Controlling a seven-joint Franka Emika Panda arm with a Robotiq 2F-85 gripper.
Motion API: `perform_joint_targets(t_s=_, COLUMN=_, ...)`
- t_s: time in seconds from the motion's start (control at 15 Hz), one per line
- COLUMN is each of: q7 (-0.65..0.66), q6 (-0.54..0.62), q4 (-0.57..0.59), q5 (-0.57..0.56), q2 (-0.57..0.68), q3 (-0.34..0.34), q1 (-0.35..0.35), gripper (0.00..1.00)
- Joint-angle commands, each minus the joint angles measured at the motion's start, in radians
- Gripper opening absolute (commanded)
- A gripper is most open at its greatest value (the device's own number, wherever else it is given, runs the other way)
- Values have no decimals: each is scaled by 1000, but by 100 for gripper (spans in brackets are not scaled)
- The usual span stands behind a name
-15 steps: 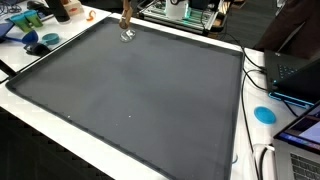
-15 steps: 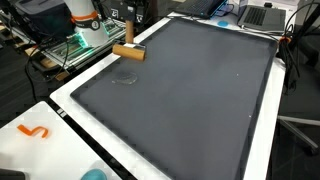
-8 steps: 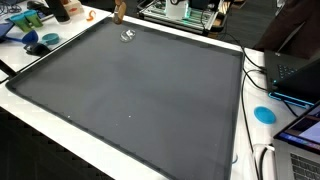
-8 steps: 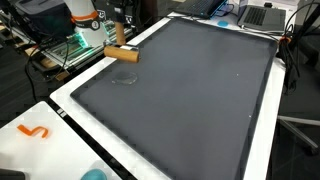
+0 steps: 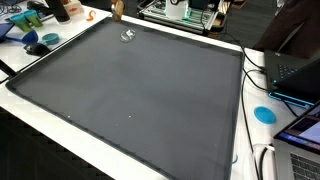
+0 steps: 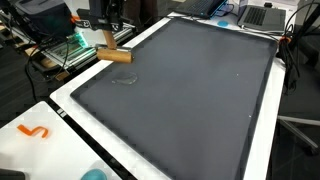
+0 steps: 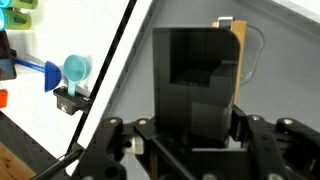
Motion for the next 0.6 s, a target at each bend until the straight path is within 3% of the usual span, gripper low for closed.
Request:
perform_joint_targets(t_s=0.0, q7=-192, q6=-1, q4=27, q5=113, q2=-3, q3=-50, q1=-21, gripper=25)
perform_joint_targets(t_s=0.53, q7=-586, q6=-25, q4=92, q5=316, q2=43, q3=-149, q1=-41, gripper=25)
